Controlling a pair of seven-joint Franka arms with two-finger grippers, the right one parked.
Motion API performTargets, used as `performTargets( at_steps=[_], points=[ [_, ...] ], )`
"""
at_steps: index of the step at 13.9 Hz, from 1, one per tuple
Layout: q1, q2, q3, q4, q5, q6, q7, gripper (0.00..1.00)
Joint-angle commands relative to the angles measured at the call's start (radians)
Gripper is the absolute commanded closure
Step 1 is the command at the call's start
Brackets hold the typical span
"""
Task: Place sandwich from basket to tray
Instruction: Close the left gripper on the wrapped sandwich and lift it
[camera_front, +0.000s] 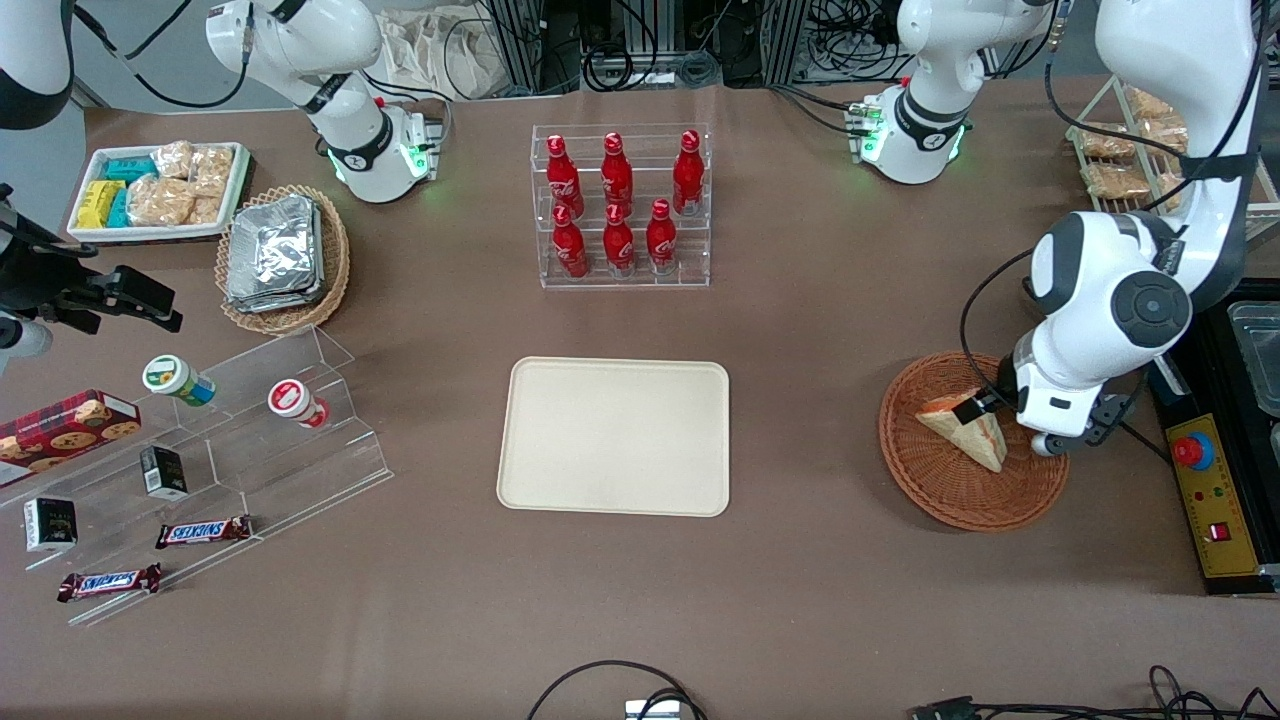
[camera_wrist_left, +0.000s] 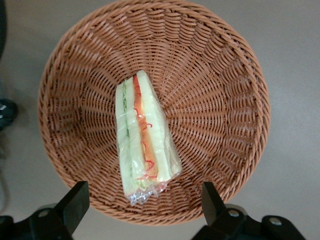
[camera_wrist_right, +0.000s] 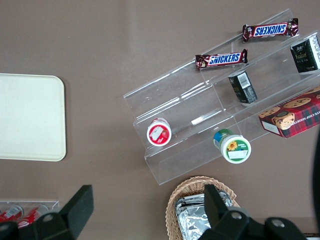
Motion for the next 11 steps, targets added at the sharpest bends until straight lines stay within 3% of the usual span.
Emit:
performTargets(
  at_steps=[1,7,8,9,11],
  points=[
    [-0.004,0.000,0.003,-0.065,0.013,0.101,-0.046,0.01],
    [-0.009,0.077,0.028,-0.063,0.015,0.169,-0.060,0.01],
    [-0.010,0.080,0.029,-0.063,0.015,0.173,-0.060,0.10],
    [-0.010,0.082,0.029,-0.062,0.015,0.173,-0.058,0.35],
    [-0.010,0.092,0.029,-0.059,0.013,0.172,-0.060,0.63]
  ],
)
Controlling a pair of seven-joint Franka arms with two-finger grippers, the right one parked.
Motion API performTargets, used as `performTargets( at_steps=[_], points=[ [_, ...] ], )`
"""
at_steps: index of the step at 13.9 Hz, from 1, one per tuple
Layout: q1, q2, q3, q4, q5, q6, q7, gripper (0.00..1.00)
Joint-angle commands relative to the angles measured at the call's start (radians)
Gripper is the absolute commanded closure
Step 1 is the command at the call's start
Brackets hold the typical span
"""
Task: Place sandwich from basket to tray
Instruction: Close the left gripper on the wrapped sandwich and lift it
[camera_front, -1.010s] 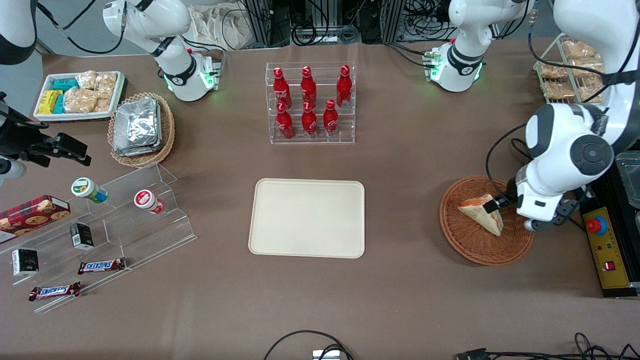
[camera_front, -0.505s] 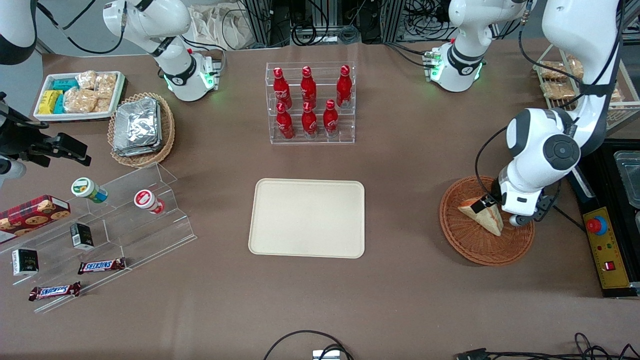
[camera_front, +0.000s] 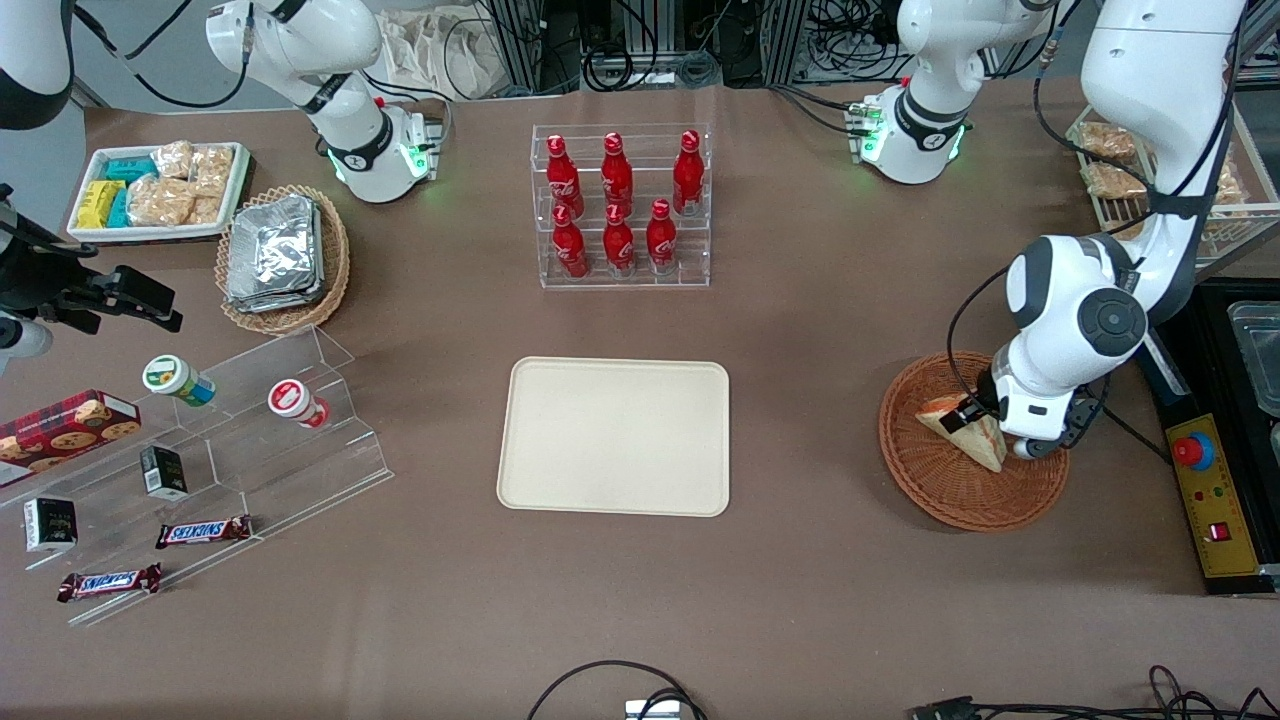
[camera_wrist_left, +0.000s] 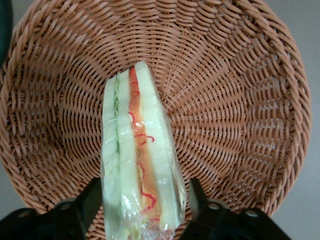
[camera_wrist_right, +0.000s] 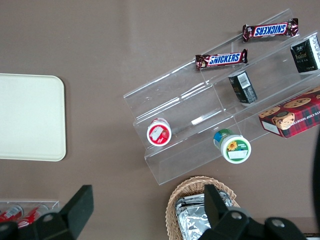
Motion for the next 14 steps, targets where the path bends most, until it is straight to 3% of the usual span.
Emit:
performTargets(
  at_steps=[1,2,5,7,10,14],
  points=[
    [-0.011,0.008,0.006,0.005,0.013,0.012,-0.024,0.91],
    [-0.013,0.006,0.006,0.008,0.015,0.006,-0.029,1.00],
    [-0.013,-0.021,0.006,0.011,0.016,-0.015,-0.010,1.00],
    [-0.013,-0.077,0.005,0.053,0.025,-0.137,0.069,1.00],
    [-0.022,-0.130,-0.004,0.213,0.005,-0.371,0.276,1.00],
    [-0.175,-0.102,-0.006,0.528,0.013,-0.676,0.402,1.00]
  ],
)
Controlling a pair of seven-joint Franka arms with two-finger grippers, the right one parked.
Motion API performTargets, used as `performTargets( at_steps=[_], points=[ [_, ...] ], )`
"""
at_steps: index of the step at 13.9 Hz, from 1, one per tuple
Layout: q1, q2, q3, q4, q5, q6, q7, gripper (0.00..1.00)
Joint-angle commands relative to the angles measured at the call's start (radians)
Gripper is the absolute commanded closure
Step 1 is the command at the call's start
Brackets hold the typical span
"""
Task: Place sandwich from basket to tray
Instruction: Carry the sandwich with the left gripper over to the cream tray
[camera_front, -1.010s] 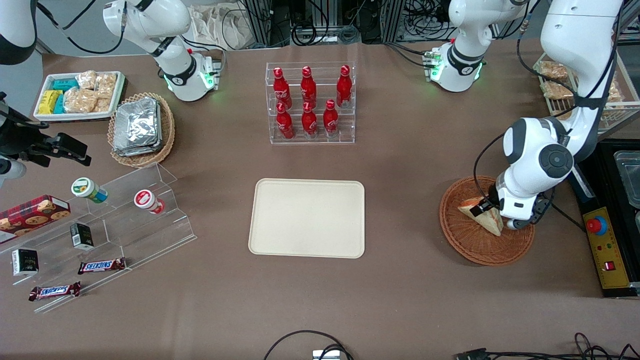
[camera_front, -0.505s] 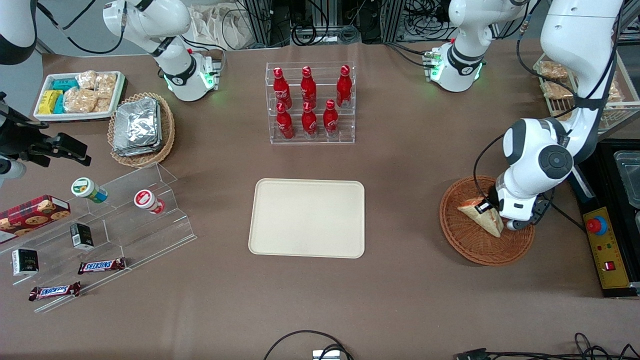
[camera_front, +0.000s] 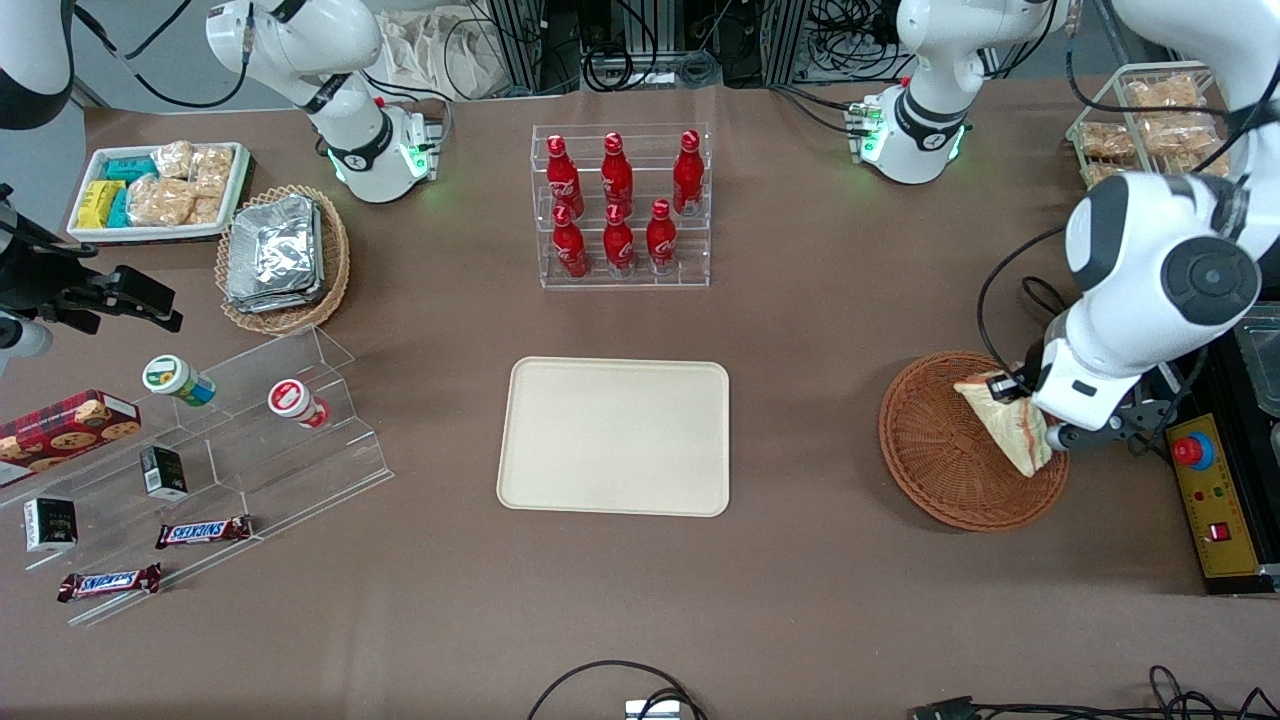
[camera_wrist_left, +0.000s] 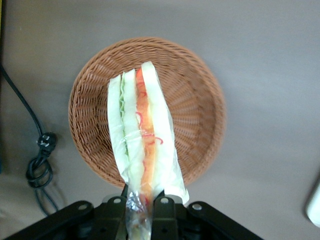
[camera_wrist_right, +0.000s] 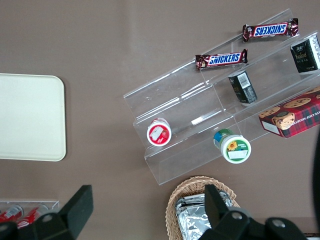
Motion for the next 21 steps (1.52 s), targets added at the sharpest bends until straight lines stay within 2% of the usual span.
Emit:
performTargets(
  at_steps=[1,3,6,11,14,16,19,21],
  points=[
    [-0.118,0.044,0.003,0.215,0.000,-0.173,0.134,1.00],
    [-0.162,0.047,-0.015,0.294,-0.013,-0.218,0.143,1.00],
    [-0.199,0.085,-0.116,0.338,-0.010,-0.219,0.137,1.00],
    [-0.360,0.225,-0.124,0.341,0.001,-0.067,0.005,1.00],
    [-0.422,0.340,-0.118,0.337,0.047,0.062,-0.016,1.00],
    [-0.460,0.418,-0.112,0.337,0.078,0.136,-0.124,1.00],
    [-0.511,0.503,-0.075,0.337,0.188,0.188,-0.201,1.00],
    [-0.512,0.529,-0.070,0.331,0.191,0.249,-0.215,1.00]
  ],
)
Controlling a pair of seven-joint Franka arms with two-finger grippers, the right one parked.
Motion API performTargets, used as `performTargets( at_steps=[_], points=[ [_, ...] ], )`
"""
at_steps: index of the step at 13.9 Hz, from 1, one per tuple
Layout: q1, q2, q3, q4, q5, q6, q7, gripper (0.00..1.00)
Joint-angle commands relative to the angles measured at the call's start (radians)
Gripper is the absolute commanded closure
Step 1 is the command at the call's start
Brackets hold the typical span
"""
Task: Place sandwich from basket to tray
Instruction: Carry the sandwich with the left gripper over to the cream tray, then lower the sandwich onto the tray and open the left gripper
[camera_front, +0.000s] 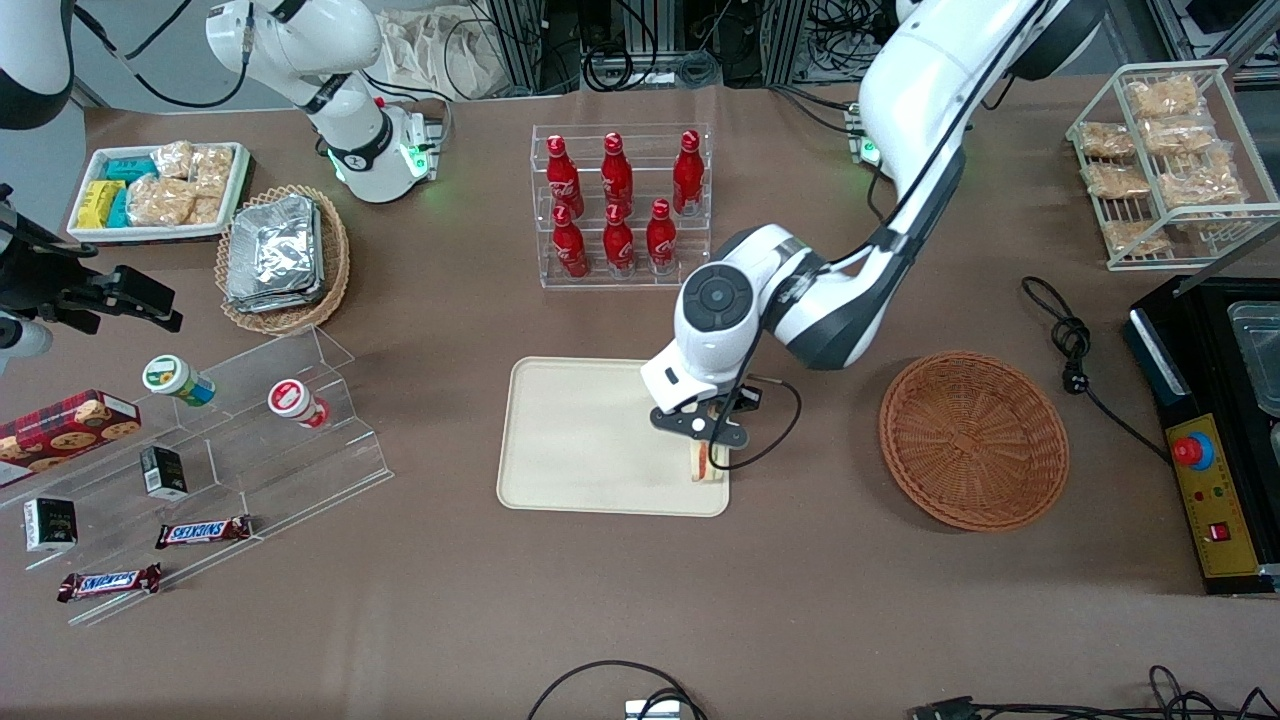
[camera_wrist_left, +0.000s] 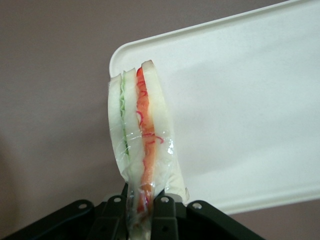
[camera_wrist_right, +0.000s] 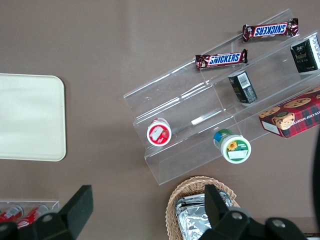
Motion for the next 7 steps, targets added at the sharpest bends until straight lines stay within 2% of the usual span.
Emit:
performTargets(
  at_steps=[1,7],
  points=[
    [-0.016,0.038,0.023,0.035,0.024,0.036,-0.025,1.00],
    [-0.027,0.081,0.038,0.035,0.019,0.085,-0.031,1.00]
  ],
)
